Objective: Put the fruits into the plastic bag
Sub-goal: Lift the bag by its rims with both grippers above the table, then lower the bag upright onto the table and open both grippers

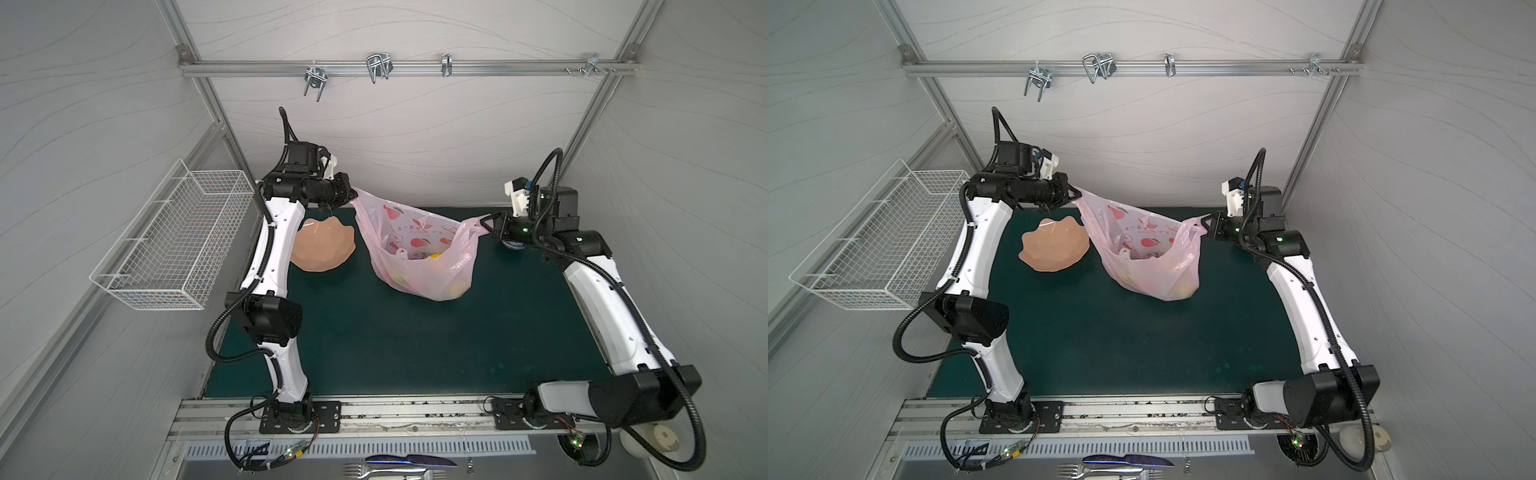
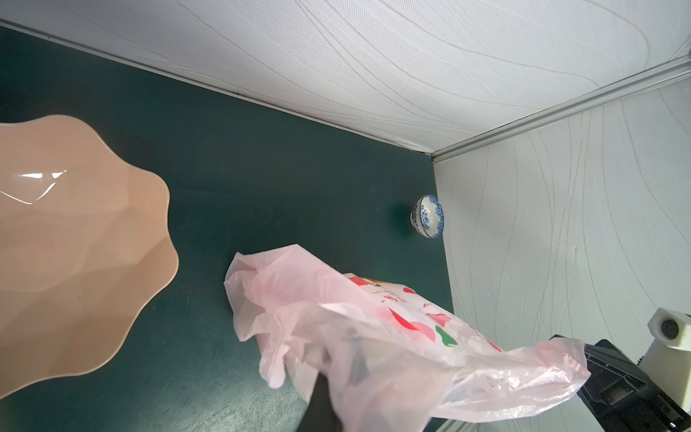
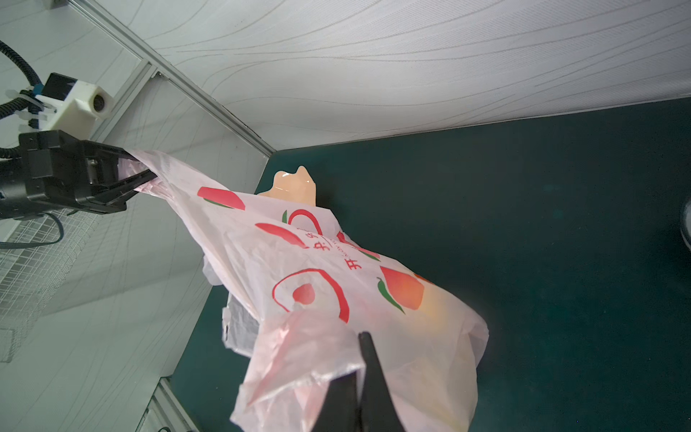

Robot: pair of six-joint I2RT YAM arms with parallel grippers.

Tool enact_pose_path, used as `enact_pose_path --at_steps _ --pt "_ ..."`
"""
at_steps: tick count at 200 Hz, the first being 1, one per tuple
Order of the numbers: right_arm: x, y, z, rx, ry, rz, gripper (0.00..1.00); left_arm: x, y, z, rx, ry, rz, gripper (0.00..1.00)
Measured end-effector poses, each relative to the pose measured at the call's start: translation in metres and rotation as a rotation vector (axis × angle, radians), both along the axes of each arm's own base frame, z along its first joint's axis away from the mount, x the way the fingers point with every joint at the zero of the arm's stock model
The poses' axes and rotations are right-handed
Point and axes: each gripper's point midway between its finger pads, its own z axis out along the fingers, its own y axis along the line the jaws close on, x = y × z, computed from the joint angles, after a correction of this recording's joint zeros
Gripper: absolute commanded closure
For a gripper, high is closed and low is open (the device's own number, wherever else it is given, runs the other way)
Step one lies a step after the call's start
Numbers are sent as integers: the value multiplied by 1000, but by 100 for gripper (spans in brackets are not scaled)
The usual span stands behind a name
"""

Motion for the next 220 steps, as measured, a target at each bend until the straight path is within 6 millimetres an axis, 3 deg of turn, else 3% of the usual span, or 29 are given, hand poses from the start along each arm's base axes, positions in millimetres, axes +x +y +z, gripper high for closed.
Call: enact_pose_path --at_steps 30,58,74,89,106,144,170,190,220 --pt "3 -3 -2 -18 -5 -17 100 -6 0 9 -2 -15 3 100" --pt "4 -3 -7 -14 6 -15 76 -6 2 9 -15 -23 22 57" --pt "3 -3 -7 -10 9 -13 55 -5 7 10 -29 -26 58 40" --pt "2 -2 -4 -1 3 -7 36 -5 11 21 -28 -64 79 26" --pt "-2 -2 2 10 -8 -4 25 -8 16 42 -29 -128 108 6" --pt "-13 -13 23 16 -66 -40 10 -35 36 80 6 -257 197 1" --pt "-13 -32 33 18 -91 -101 5 -40 52 92 23 -304 253 1" --pt "-9 -47 35 14 -94 -149 2 -36 59 82 47 -293 276 0" --pt "-5 -70 30 5 -71 -223 1 -31 63 43 110 -230 258 1"
